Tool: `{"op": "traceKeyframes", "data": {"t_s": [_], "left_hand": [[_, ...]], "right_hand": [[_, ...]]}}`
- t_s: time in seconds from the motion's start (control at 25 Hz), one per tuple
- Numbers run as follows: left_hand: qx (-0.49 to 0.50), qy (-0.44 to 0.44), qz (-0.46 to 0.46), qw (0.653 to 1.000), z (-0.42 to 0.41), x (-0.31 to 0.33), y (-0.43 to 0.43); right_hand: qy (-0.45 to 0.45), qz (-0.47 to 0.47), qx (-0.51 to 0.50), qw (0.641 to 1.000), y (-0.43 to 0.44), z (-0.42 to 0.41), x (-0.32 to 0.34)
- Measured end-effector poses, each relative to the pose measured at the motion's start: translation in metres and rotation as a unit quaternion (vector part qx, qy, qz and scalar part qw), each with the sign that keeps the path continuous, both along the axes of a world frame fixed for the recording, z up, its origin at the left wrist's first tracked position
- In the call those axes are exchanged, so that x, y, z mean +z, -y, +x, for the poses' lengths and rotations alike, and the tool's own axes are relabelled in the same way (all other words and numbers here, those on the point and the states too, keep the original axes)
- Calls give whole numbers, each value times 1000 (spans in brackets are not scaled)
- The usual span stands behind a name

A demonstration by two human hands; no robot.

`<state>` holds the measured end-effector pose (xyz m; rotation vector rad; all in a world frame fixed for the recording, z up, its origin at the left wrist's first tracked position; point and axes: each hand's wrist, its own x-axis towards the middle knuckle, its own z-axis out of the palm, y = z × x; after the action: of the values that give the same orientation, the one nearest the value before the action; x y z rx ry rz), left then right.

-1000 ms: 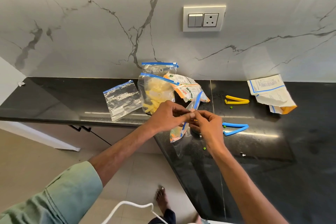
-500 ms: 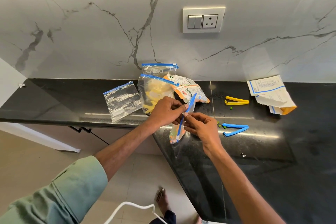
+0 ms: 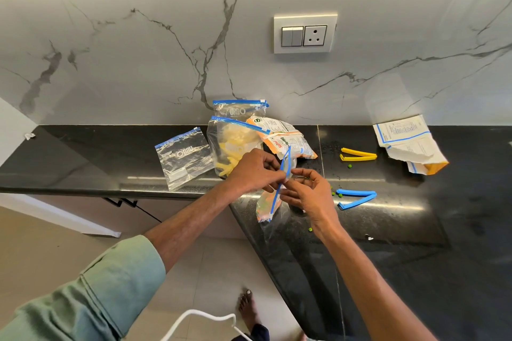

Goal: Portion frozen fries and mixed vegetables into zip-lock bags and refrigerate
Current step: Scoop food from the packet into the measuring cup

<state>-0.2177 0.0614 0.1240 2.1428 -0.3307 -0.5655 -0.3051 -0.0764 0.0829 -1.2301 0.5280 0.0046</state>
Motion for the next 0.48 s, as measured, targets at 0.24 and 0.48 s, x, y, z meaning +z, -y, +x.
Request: {"op": "traceKeyframes", "data": {"t_s": [0.24, 0.48], "left_hand": [[-51, 135, 42, 989, -10, -6, 5], [-168, 329, 364, 855, -1, 4, -12]], "right_hand": [[2, -181, 21, 983, 5, 7, -1], [68, -356, -23, 932, 30, 6, 2]]}}
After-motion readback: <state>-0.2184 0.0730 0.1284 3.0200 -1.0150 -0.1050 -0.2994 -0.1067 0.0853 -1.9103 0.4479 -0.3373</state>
